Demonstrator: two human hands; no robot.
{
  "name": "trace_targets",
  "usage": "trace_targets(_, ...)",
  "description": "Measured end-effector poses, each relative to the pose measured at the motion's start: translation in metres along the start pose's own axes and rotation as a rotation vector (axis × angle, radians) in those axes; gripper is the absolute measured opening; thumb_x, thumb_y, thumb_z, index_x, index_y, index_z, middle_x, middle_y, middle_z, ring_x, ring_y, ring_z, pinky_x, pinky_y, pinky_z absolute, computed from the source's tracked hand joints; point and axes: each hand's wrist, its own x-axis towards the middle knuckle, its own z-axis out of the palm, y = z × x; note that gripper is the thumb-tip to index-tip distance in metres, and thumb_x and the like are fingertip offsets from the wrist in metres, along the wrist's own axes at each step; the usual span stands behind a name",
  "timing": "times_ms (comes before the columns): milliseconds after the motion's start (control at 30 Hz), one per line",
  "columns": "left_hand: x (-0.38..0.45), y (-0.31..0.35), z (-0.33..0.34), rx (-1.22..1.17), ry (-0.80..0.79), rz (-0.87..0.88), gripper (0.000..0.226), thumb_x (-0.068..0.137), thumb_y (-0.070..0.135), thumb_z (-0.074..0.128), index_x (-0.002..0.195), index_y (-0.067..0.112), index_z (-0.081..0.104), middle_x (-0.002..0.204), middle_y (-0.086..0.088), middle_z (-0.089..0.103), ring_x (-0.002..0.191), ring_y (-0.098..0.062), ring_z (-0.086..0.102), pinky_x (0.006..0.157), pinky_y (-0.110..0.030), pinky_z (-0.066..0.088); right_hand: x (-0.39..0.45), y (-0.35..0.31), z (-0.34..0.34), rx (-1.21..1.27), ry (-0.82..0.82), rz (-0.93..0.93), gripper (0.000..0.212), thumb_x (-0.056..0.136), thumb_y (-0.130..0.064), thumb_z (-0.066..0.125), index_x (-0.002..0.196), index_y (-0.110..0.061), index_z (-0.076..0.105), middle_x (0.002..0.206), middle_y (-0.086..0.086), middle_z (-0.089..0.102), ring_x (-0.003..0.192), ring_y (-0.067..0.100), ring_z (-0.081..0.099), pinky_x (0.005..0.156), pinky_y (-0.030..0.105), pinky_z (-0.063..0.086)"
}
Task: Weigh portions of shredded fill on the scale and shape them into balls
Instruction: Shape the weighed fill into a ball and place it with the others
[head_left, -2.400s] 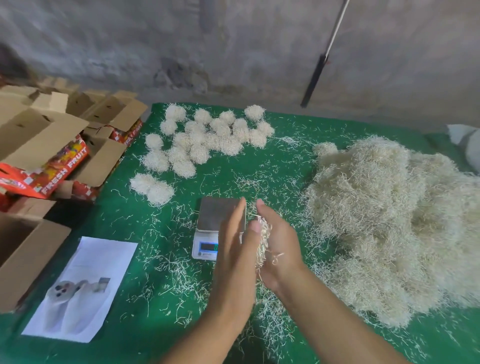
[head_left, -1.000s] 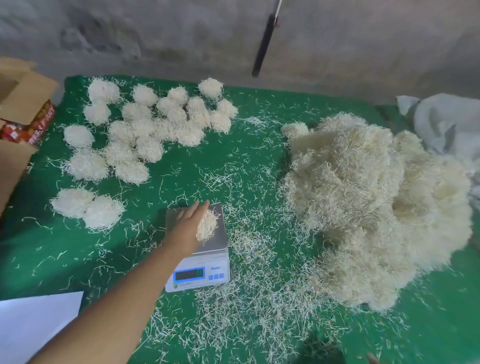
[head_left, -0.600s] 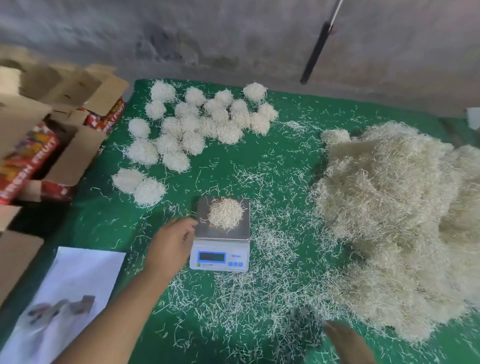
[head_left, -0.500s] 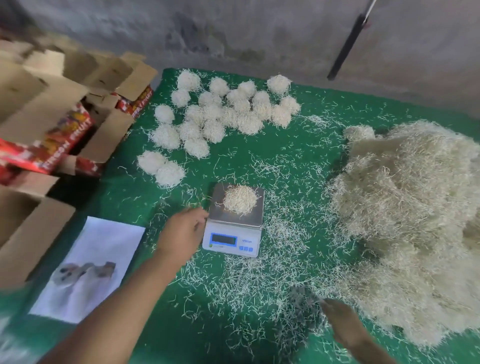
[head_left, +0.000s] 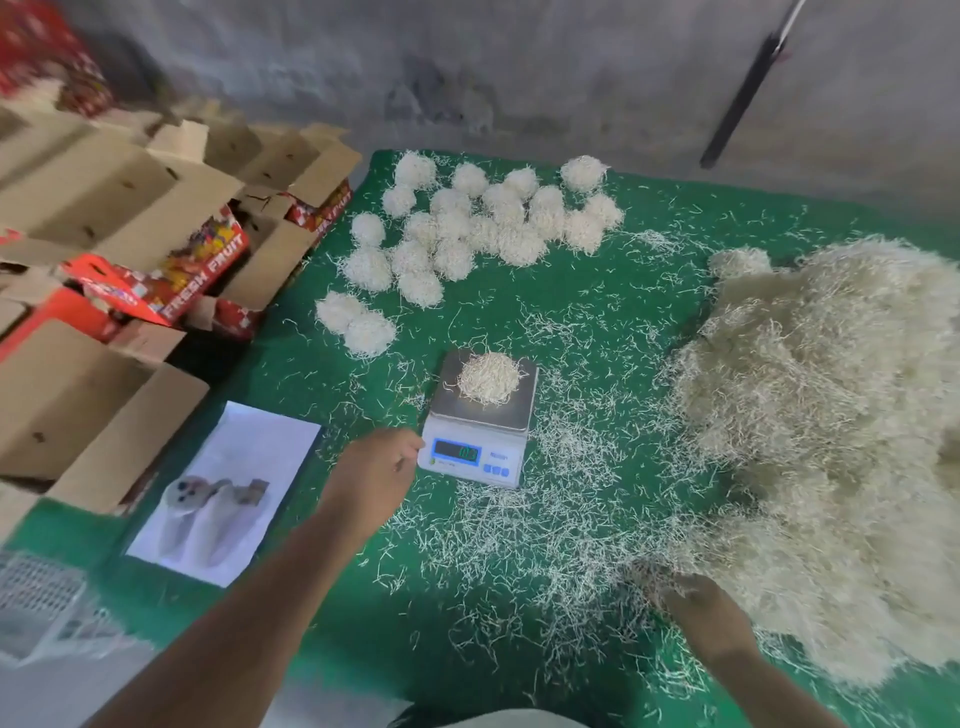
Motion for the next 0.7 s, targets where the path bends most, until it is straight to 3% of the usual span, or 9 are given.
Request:
trace_targets(67,0.002,0.007,-0.001,0.015,-0.006,-0.012,0.027,0.1,0.011,0.06,0.122,0.019,0.073,0.108,0.003,0.074,0.092,-0.012,0.068,0.085,-0.035,0.057,-0.006,0.0,-0.005,0.007,-0.011,-0.019,0.05,0.103,-0.033,0.067,0.147,-0.011,0.055,0.144,0.016,0.063,0.051,0.004,0.052,0.06,0.03,0.059)
trace_targets(133,0.005,0.014,0.0,0.017,-0.002,-0.021,0.027,0.1,0.011,0.06,0.123,0.018,0.073,0.107,0.001,0.075,0.094,-0.017,0.068,0.087,-0.037,0.057,-0.009,-0.001,-0.007,0.035,-0.022,-0.012,0.05,0.104,-0.032,0.066,0.148,-0.012,0.054,0.144,0.014,0.063,0.044,0.003,0.052,0.049,0.023,0.053)
trace_targets(233,0.007,0.022,0.003,0.057,-0.03,-0.022,0.028,0.1,0.012,0.059,0.123,0.018,0.072,0.11,-0.001,0.075,0.096,-0.02,0.069,0.088,-0.039,0.057,-0.018,-0.007,-0.013,0.028,-0.069,-0.007,0.044,0.105,-0.028,0.063,0.146,-0.013,0.055,0.137,0.012,0.066,0.067,0.011,0.067,0.051,0.019,0.048)
trace_targets(367,0.011,0.018,0.01,0.041,-0.029,-0.024,0.023,0.099,0.012,0.06,0.117,0.018,0.074,0.101,0.0,0.073,0.087,-0.019,0.069,0.081,-0.043,0.059,-0.025,-0.01,-0.009,0.047,-0.215,0.019,0.04,0.105,-0.024,0.064,0.143,-0.014,0.058,0.109,0.013,0.075,0.048,0.005,0.045,0.053,0.024,0.045)
trace_targets(433,0.015,0.01,0.017,0.028,-0.024,-0.022,0.02,0.098,0.012,0.063,0.113,0.019,0.074,0.096,0.003,0.072,0.082,-0.018,0.07,0.077,-0.045,0.06,-0.027,-0.012,-0.008,0.041,-0.269,0.013,0.042,0.105,-0.024,0.063,0.145,-0.014,0.057,0.103,0.012,0.075,0.05,0.012,0.045,0.055,0.03,0.049)
trace_targets(533,0.023,-0.001,0.028,-0.057,-0.01,-0.026,0.026,0.094,0.013,0.071,0.117,0.025,0.071,0.106,0.005,0.071,0.086,-0.014,0.069,0.08,-0.043,0.06,-0.029,-0.014,-0.002,0.062,-0.242,-0.034,0.043,0.106,-0.028,0.063,0.147,-0.016,0.056,0.132,0.007,0.069,0.087,0.022,0.071,0.082,0.034,0.059)
trace_targets(600,0.033,-0.005,0.035,-0.084,-0.009,-0.004,0.052,0.089,0.024,0.08,0.136,0.032,0.06,0.131,0.005,0.06,0.113,-0.014,0.064,0.096,-0.04,0.056,-0.03,-0.013,-0.001,0.054,-0.222,-0.049,0.044,0.105,-0.03,0.065,0.147,-0.017,0.057,0.15,0.005,0.059,0.123,0.026,0.066,0.105,0.04,0.053)
trace_targets(700,0.063,0.0,0.044,-0.076,-0.036,0.002,0.1,0.08,0.046,0.087,0.159,0.04,0.026,0.162,0.007,0.024,0.15,-0.019,0.028,0.119,-0.047,0.036,-0.034,-0.006,0.0,0.096,-0.193,-0.028,0.044,0.103,-0.028,0.068,0.144,-0.015,0.061,0.156,0.006,0.054,0.138,0.029,0.056,0.121,0.049,0.039)
